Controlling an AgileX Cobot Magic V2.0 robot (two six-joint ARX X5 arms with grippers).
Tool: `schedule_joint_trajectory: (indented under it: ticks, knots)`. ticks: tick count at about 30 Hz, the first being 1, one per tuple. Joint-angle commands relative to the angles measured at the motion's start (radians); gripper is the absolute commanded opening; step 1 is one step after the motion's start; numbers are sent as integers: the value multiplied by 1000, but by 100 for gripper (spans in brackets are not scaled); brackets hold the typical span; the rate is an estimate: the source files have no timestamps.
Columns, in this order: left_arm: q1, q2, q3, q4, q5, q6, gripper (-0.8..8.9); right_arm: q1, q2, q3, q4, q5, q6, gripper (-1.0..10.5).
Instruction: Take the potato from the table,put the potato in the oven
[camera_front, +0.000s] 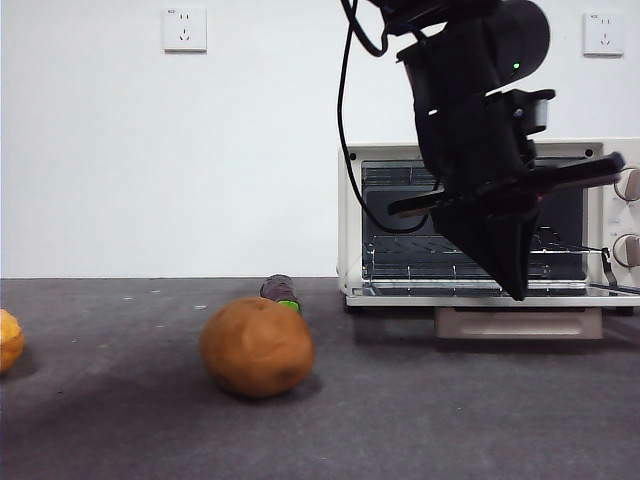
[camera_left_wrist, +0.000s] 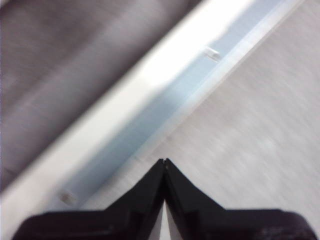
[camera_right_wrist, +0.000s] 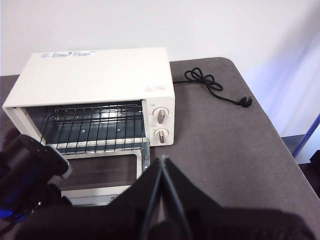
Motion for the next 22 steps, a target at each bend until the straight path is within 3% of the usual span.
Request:
schedule_joint_trajectory:
  ticks: [1, 6, 13, 17, 22]
  knots:
    - [-14, -56, -6, -17, 23, 30, -6, 1, -2, 0, 6, 4, -3, 1]
    - [-29, -173, -6, -61, 41, 59, -6, 2, 5, 0, 5, -6, -13, 1]
    - [-29, -364, -6, -142, 7, 145, -6, 2, 55, 0, -11, -148, -18, 0]
    - [-26, -467, -6, -207, -101, 171, -6, 1, 117, 0, -8, -282, 30, 0]
    - [-26, -576, -6, -328, -260, 192, -6, 2, 220, 0, 2, -575, 33, 1]
